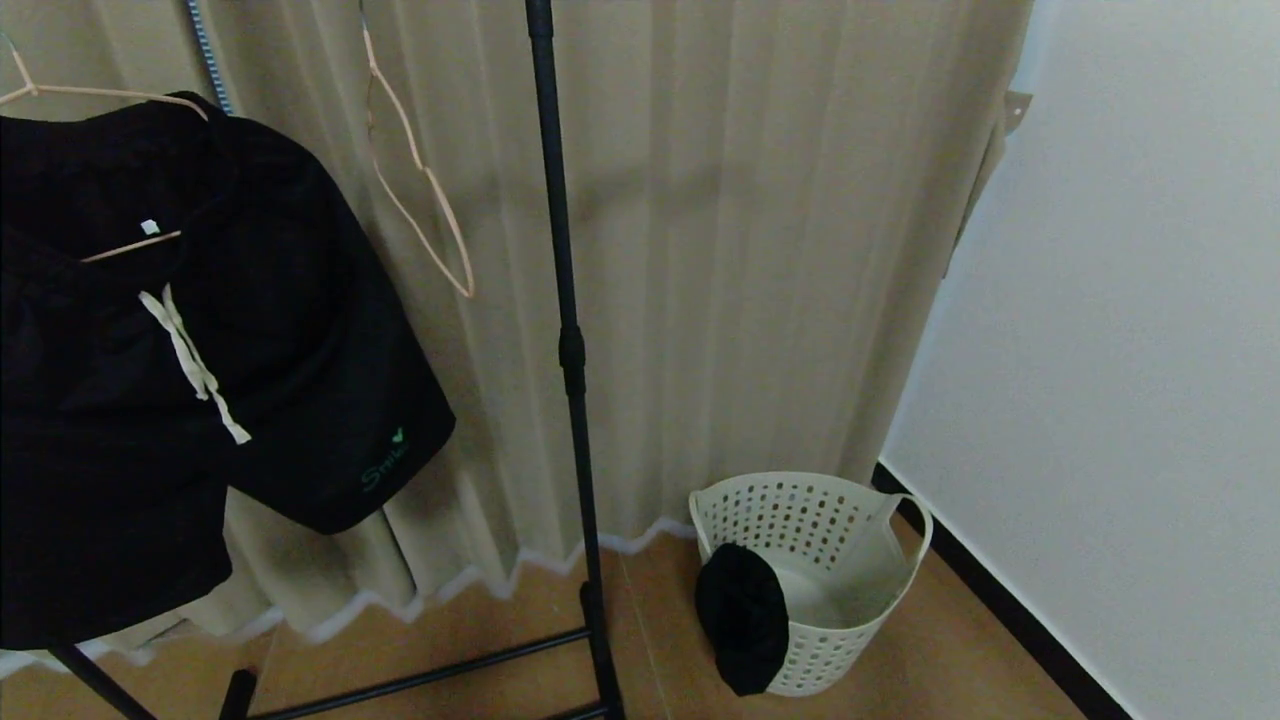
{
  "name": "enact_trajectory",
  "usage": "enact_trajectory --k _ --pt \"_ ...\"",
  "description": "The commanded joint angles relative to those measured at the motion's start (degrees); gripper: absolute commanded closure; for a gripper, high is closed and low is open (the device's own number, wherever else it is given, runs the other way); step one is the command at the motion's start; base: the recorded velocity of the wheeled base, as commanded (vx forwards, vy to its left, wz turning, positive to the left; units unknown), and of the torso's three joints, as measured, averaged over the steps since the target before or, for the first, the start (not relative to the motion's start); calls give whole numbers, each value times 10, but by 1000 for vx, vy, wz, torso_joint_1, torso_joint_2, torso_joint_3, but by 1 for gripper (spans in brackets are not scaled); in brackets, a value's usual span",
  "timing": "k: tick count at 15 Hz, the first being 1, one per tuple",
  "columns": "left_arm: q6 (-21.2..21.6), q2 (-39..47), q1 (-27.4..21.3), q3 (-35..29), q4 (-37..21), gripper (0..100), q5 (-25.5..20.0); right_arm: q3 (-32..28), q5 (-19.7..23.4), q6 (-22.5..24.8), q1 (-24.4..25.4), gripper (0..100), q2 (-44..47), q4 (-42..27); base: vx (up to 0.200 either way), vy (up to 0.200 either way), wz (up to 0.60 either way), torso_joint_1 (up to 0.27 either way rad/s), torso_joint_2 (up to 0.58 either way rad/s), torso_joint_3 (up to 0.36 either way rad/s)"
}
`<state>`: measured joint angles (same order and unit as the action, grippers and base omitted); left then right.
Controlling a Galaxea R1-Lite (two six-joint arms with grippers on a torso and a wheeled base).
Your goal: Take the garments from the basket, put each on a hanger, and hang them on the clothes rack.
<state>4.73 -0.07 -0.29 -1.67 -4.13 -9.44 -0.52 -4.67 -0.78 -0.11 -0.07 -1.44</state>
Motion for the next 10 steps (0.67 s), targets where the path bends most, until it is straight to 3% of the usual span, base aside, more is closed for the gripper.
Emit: enact_trajectory --k 1,10 --pt "-2 1 0 1 1 0 0 1 -1 0 0 0 1 1 0 0 0 0 0 0" --pt "2 1 0 1 1 0 2 1 0 -8 0 0 1 4 0 0 0 1 1 -23"
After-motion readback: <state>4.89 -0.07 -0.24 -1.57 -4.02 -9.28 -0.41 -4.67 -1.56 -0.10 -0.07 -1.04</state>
